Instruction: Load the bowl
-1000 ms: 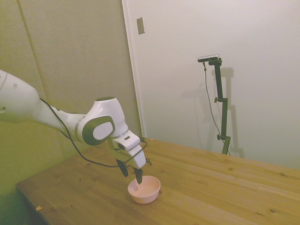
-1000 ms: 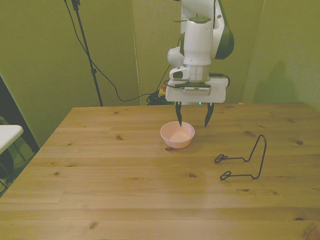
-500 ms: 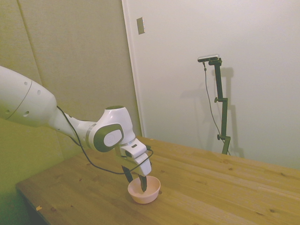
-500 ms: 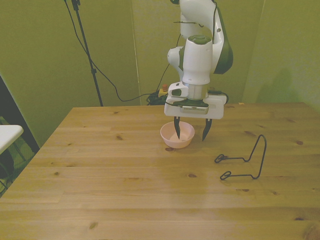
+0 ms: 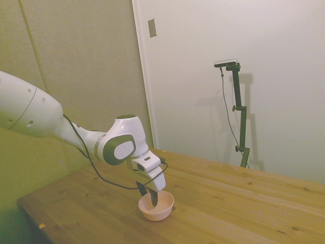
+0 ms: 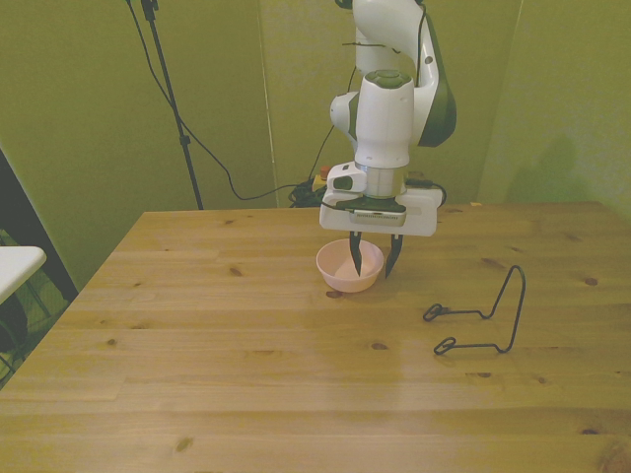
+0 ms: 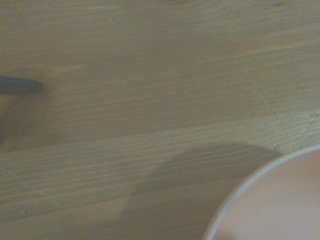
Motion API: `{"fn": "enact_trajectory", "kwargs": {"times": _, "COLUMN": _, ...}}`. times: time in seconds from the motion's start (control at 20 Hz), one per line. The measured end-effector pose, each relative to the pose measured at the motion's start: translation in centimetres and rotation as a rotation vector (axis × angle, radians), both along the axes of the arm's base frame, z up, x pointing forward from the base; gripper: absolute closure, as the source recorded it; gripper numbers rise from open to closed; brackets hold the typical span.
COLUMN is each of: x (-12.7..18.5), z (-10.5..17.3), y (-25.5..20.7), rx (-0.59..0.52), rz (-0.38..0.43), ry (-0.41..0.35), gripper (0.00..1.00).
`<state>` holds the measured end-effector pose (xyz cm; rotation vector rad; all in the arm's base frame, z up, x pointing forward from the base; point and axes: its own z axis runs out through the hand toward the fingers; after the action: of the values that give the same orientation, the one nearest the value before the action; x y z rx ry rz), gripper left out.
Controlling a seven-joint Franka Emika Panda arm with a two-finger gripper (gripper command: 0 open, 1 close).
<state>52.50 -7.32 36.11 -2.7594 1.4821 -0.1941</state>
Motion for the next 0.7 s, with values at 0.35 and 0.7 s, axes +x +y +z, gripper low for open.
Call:
{"fn": "enact_trajectory", "kwargs": {"times": 0.35, "x": 0.4, "z": -0.8, "y": -0.1, "rx": 0.01, "rz": -0.003, "ry": 0.011, "gripper": 1.0}}
{"fn": "enact_trajectory", "kwargs": {"times": 0.7, "x": 0.9, "z": 0.6, "y": -0.5, "rx": 0.032, "rz": 0.006, "ry": -0.017, "gripper": 1.0}}
